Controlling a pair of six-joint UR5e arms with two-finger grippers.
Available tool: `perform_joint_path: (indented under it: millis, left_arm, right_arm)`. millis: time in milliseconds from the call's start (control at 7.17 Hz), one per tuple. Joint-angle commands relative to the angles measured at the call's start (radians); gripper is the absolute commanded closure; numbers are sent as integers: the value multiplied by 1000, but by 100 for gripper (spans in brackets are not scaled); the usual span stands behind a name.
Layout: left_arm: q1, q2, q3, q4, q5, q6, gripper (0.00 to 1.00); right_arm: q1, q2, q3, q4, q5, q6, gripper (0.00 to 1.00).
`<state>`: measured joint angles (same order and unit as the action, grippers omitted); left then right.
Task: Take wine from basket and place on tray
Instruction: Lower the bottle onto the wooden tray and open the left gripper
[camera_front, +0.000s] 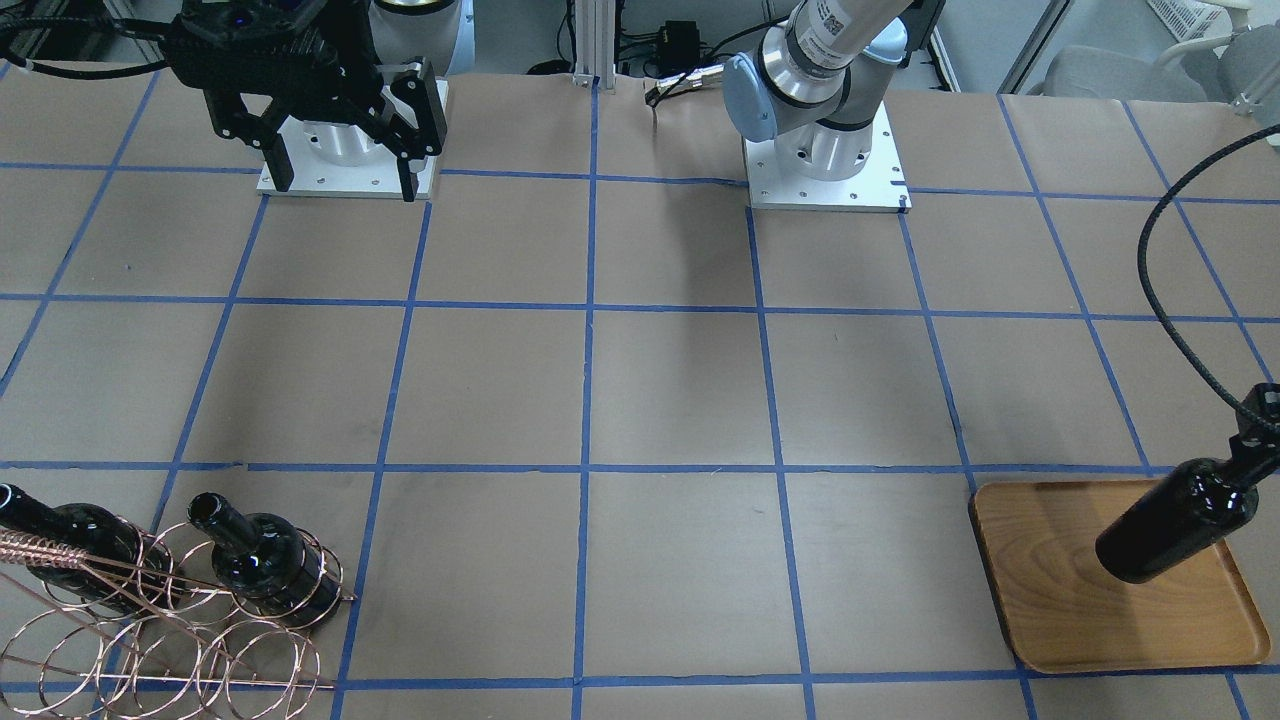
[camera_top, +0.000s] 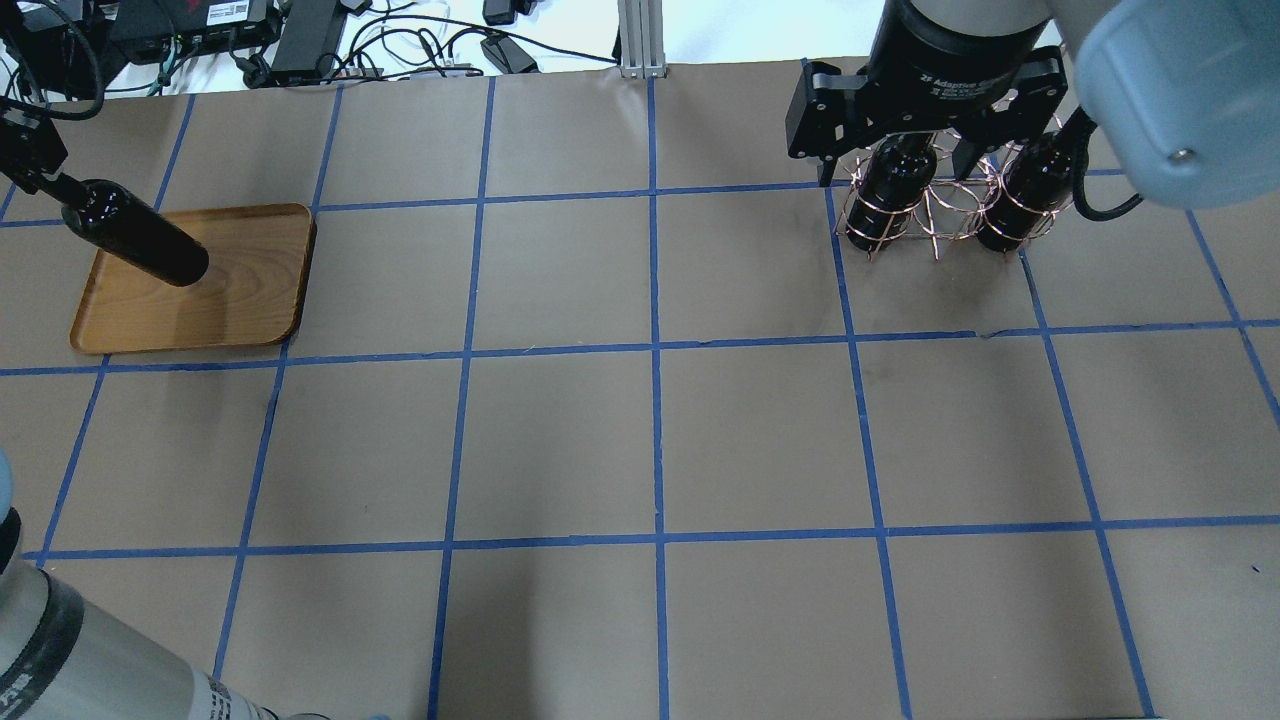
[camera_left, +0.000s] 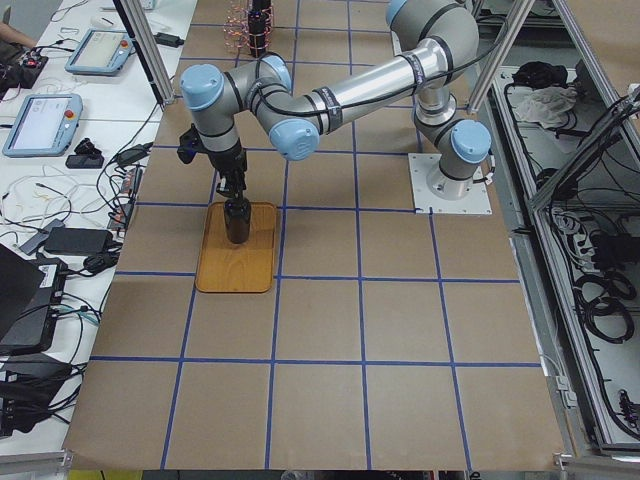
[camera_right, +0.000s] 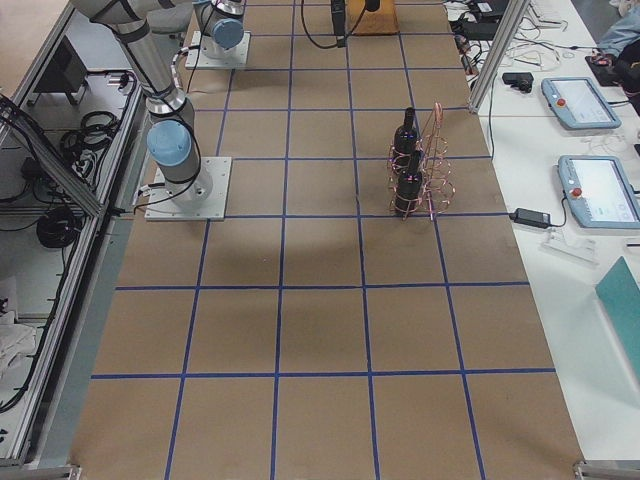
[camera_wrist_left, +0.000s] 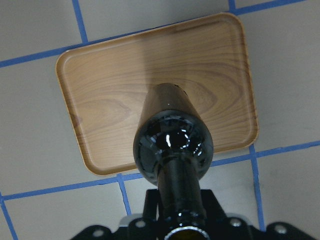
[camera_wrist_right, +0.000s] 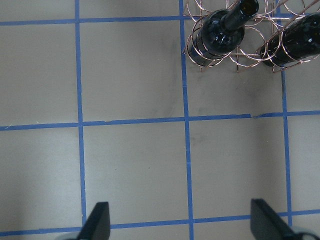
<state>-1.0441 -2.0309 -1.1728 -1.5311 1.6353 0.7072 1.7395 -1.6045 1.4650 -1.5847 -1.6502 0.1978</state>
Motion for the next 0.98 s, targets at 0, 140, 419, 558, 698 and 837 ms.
perform_joint_path:
  millis: [0,140,419,558,698,837]
  left_arm:
    - [3,-31,1,15,-3,0,100]
    - [4,-37,1,17,-2,0,100]
    - [2,-40,1,17,-8,-2,43]
    - [2,-31,-1,17,-12,-2,11]
    - [2,-11,-5,11,-11,-2,0]
    - [-11,29,-14,-7,-5,-5,0]
  right_arm:
    - [2,0,0,3,1,2,0]
    - [2,0,0,3,3,0,0]
    - [2,0,0,3,1,2,0]
    - [2,-2,0,2,0,3,0]
    - [2,0,0,2,1,3,0]
    - [2,0,0,2,1,2,0]
